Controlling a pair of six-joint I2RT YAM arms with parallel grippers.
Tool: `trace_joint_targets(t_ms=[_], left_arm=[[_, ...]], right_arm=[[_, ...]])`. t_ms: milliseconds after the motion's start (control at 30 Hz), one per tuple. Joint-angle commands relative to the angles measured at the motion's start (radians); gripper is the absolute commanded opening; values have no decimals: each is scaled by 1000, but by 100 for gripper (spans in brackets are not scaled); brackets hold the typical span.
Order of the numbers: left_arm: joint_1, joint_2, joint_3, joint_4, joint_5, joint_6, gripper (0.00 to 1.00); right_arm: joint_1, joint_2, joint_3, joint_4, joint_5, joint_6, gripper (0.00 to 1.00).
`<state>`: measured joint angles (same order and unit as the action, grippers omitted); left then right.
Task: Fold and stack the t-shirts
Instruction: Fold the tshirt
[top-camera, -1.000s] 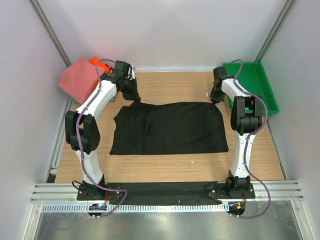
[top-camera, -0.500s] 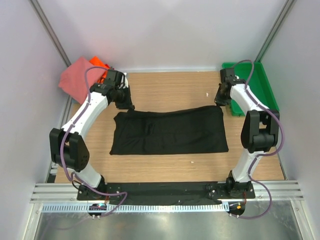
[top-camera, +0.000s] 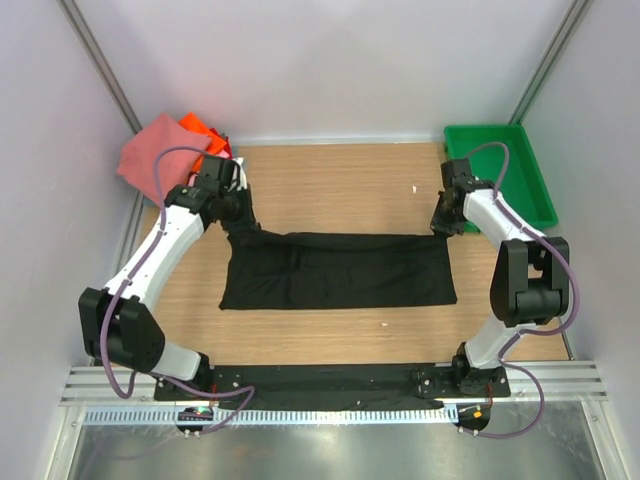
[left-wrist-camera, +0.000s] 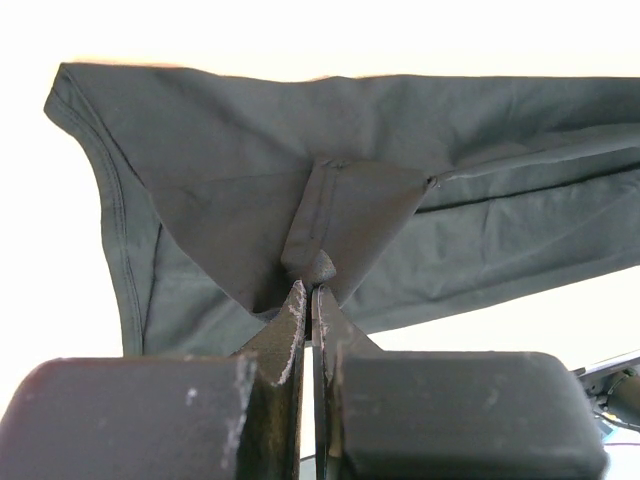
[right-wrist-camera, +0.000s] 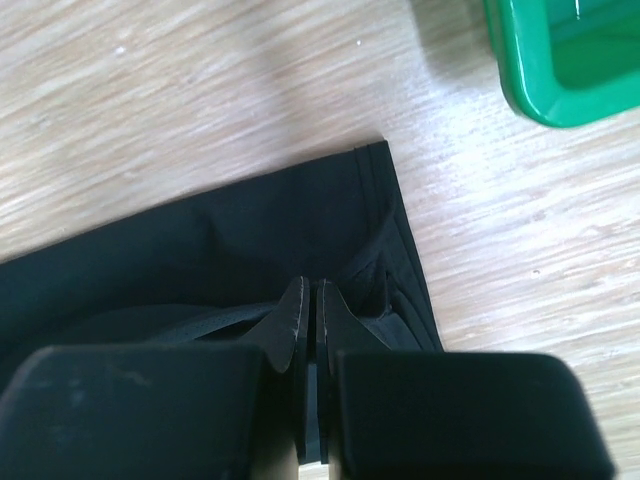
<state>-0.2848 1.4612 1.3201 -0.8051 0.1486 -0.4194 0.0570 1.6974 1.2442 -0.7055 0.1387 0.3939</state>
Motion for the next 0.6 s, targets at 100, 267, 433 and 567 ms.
trace_joint_targets(t_ms=[100, 267, 433, 567], left_arm=[[6, -71, -67, 3, -26, -7, 0], [6, -107, -116, 4, -23, -15, 0], [6, -185, -192, -40, -7, -35, 13], [6, -239, -236, -121, -24, -42, 34]], right_arm=[[4, -87, -38, 28, 2, -10, 1], [3, -119, -94, 35, 4, -6, 2], [3, -162, -173, 24, 76, 19, 22], [-31, -226, -215, 12, 159, 37, 69]])
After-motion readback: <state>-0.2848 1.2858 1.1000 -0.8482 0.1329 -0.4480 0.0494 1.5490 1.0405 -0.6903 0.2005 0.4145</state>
